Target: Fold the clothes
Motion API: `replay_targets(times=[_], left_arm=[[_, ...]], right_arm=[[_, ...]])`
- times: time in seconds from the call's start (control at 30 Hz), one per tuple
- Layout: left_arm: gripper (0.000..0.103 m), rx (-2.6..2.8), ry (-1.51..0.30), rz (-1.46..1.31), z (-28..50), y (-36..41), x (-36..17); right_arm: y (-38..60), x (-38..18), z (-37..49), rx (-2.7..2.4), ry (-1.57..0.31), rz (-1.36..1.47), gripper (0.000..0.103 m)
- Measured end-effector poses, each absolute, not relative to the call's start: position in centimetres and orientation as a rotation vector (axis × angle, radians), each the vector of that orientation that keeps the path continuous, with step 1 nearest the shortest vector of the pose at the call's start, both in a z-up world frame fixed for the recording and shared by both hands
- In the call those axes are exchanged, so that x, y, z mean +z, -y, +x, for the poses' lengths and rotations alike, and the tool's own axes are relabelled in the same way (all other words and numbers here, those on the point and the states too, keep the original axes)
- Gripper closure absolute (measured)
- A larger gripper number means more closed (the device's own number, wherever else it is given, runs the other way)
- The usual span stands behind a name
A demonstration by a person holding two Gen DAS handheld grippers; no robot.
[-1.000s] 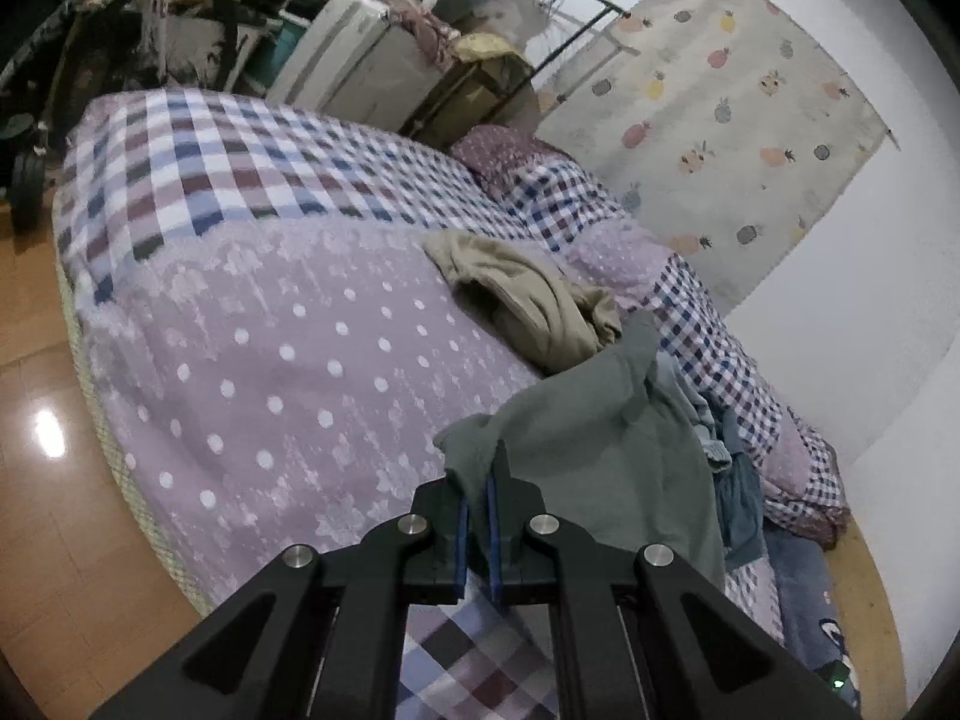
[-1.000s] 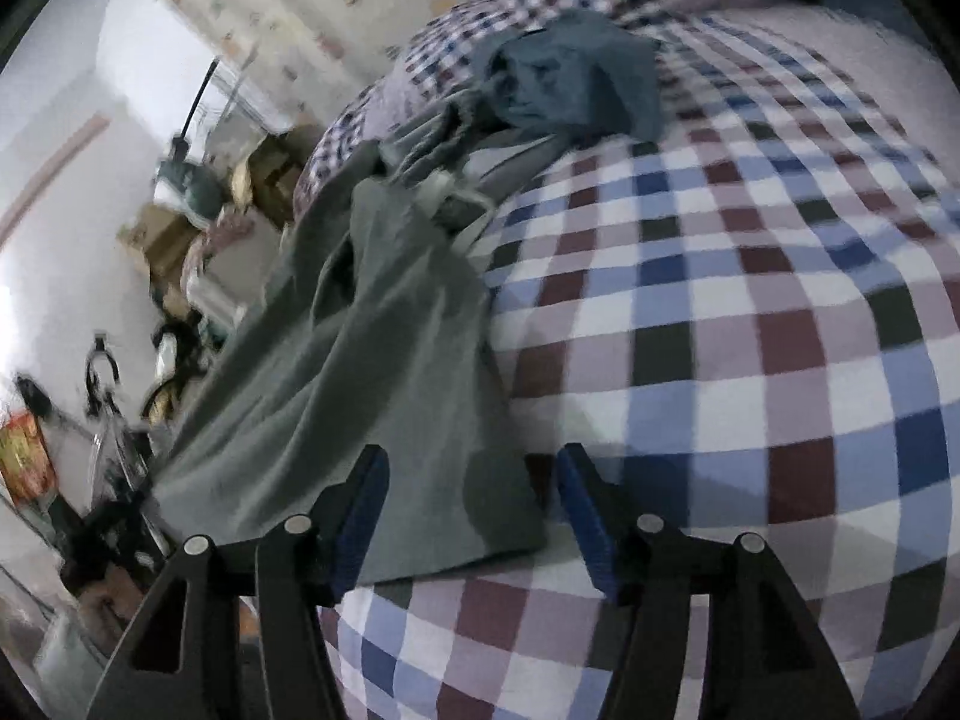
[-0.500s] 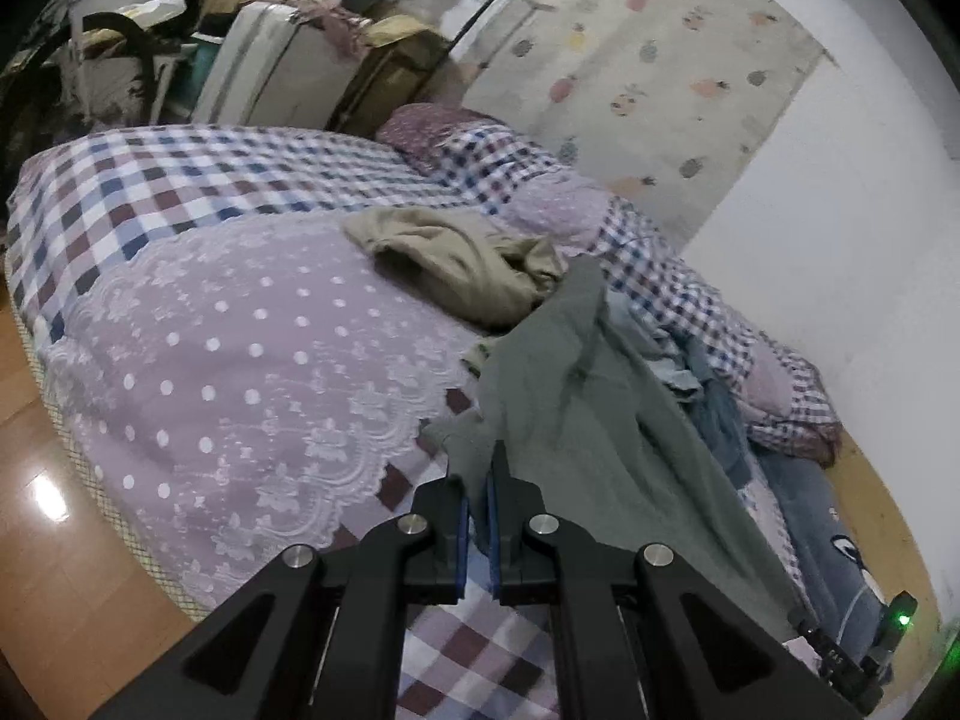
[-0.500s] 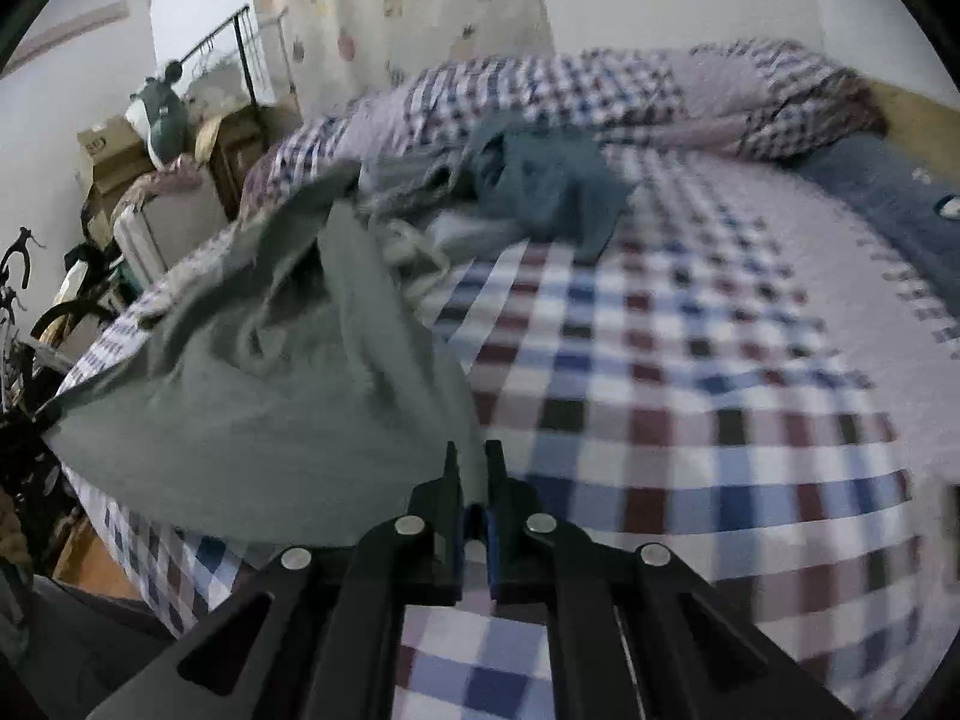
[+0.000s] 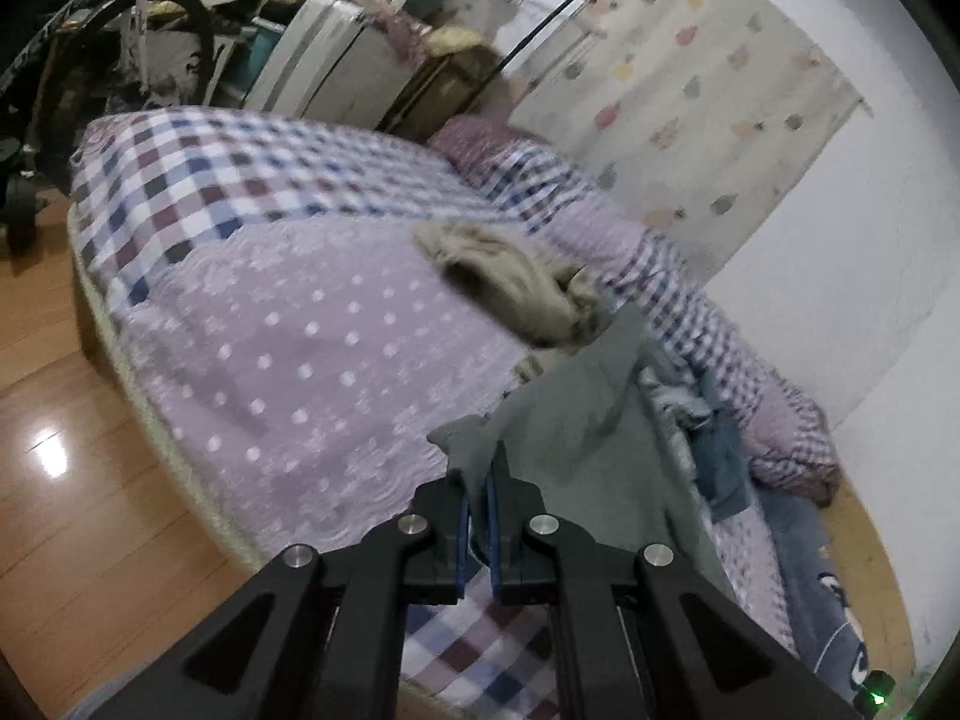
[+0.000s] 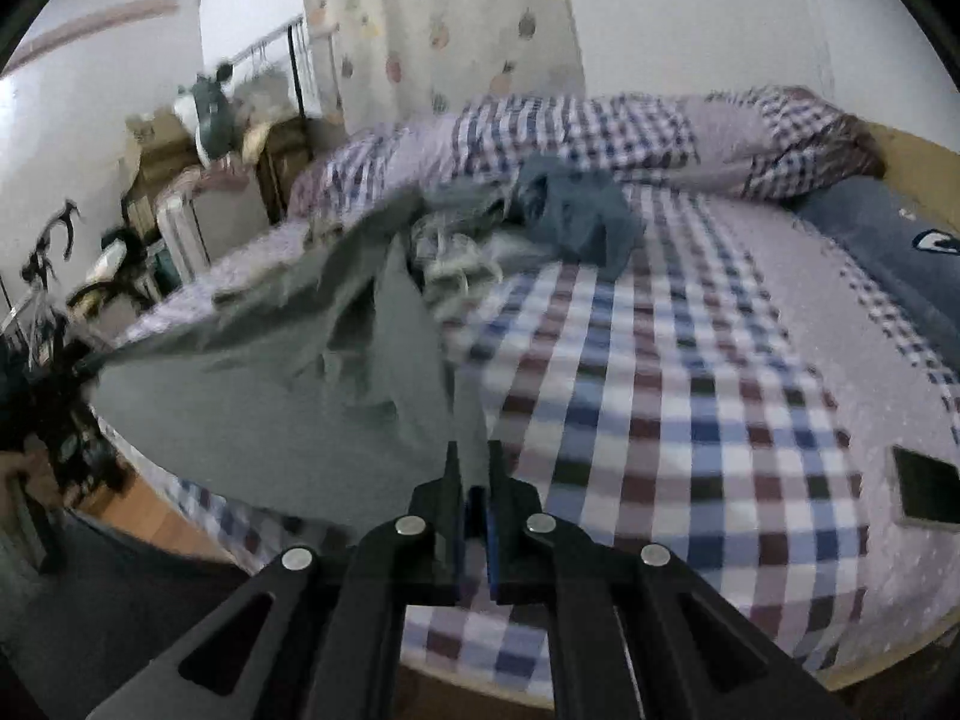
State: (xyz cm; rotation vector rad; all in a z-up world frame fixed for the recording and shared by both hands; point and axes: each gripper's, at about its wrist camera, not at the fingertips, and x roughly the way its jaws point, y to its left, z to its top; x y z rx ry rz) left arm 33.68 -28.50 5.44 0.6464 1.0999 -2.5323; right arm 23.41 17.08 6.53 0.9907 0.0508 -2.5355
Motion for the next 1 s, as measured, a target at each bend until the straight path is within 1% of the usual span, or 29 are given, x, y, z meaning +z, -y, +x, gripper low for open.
replay_targets(times=[0.1, 0.17, 0.3, 0.37, 0.4, 0.47, 0.5, 0.57, 0.6, 0.63, 0.67, 0.7, 0.73, 0.83, 1.0], left_arm=[[0.098, -2.5, -1.105, 0.646, 34.1, 29.0, 5.2], [0.092, -2.464, -1.125, 0.657, 34.4, 29.5, 4.8], [0.085, -2.401, -1.152, 0.616, 35.3, 30.3, 4.5], [0.069, -2.366, -1.179, 0.586, 35.7, 30.9, 4.4], [0.066, -2.349, -1.193, 0.572, 35.8, 31.1, 4.3], [0.056, -2.345, -1.198, 0.542, 36.1, 31.3, 4.3], [0.053, -2.35, -1.195, 0.531, 36.1, 31.3, 4.4], [0.042, -2.371, -1.182, 0.515, 35.8, 31.1, 4.6], [0.04, -2.39, -1.173, 0.514, 35.6, 30.9, 4.7], [0.035, -2.41, -1.165, 0.514, 35.3, 30.7, 4.9], [0.027, -2.44, -1.156, 0.517, 34.8, 30.4, 5.0], [0.024, -2.472, -1.142, 0.527, 34.2, 30.0, 5.2], [0.023, -2.504, -1.127, 0.538, 33.6, 29.6, 5.4], [0.021, -2.604, -1.049, 0.571, 31.4, 28.3, 5.9], [0.021, -2.756, -0.931, 0.619, 27.6, 25.5, 6.8]], right_arm=[[-16.6, 4.7, 22.6, -2.499, -0.079, 1.103, 0.098], [-16.5, 4.4, 22.6, -2.499, -0.087, 1.121, 0.096], [-17.0, 4.3, 22.8, -2.503, -0.074, 1.133, 0.095], [-17.5, 4.5, 22.8, -2.514, -0.05, 1.124, 0.095], [-18.0, 4.6, 22.6, -2.522, -0.02, 1.124, 0.095], [-18.9, 4.8, 22.3, -2.539, 0.044, 1.126, 0.094], [-19.4, 4.8, 22.1, -2.55, 0.076, 1.129, 0.093], [-20.3, 4.8, 21.8, -2.568, 0.142, 1.137, 0.085], [-20.7, 4.7, 21.6, -2.574, 0.176, 1.142, 0.077], [-21.1, 4.7, 21.4, -2.578, 0.206, 1.144, 0.067], [-21.4, 4.7, 21.3, -2.583, 0.237, 1.143, 0.062], [-21.6, 4.7, 21.2, -2.584, 0.257, 1.14, 0.058], [-21.7, 4.7, 21.2, -2.585, 0.276, 1.136, 0.057], [-21.9, 4.6, 20.9, -2.586, 0.304, 1.138, 0.054], [-21.2, 4.3, 20.6, -2.574, 0.283, 1.138, 0.053]])
